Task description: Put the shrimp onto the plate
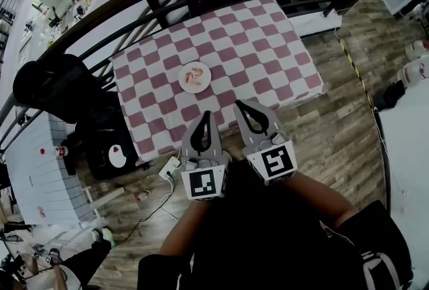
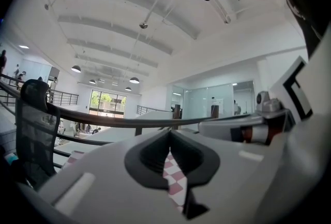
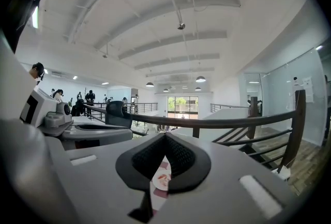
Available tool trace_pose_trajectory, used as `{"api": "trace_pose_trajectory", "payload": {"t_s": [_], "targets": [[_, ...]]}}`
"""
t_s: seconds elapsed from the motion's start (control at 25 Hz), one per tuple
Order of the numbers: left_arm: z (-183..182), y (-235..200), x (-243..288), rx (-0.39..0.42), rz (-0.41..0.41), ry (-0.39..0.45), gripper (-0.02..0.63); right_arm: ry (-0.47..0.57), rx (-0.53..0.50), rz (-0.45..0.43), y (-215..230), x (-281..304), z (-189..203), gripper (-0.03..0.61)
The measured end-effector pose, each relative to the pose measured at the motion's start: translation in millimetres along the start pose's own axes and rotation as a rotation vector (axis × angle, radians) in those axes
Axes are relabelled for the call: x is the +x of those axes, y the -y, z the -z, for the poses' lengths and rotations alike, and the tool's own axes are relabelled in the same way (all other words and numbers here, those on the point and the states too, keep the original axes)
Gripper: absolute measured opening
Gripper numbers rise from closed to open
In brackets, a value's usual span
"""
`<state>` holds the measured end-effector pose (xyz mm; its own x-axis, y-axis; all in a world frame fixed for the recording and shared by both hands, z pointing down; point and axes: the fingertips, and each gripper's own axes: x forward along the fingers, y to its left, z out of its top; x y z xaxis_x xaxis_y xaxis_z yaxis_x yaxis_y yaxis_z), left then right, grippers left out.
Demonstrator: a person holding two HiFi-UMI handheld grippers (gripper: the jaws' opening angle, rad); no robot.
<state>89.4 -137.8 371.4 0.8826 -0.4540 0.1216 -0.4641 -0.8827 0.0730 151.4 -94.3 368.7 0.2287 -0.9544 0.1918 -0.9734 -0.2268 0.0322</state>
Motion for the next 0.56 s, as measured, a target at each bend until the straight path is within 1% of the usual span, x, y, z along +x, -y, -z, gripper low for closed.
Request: {"api": "trace_pose_trajectory", "payload": {"t_s": [0.2,0.4,0.56], "targets": [[-1.8,4.1,-1.8,0.001,0.019,0.029,0.009,-0.004,0.008,-0.015,-3.2,0.9,1.6,-0.003],[1.6,1.5,-5.2,-0.022,-0.001,0.013,0.009,-0.012,0.011,-0.014,-4.0,1.0,5.7,-0.003],[7.9,4.4,-7.9,-0.022,0.016,0.028,0.009,-0.009,0.006,-0.005,-4.4,-1.3,6.5,-0.003]]}}
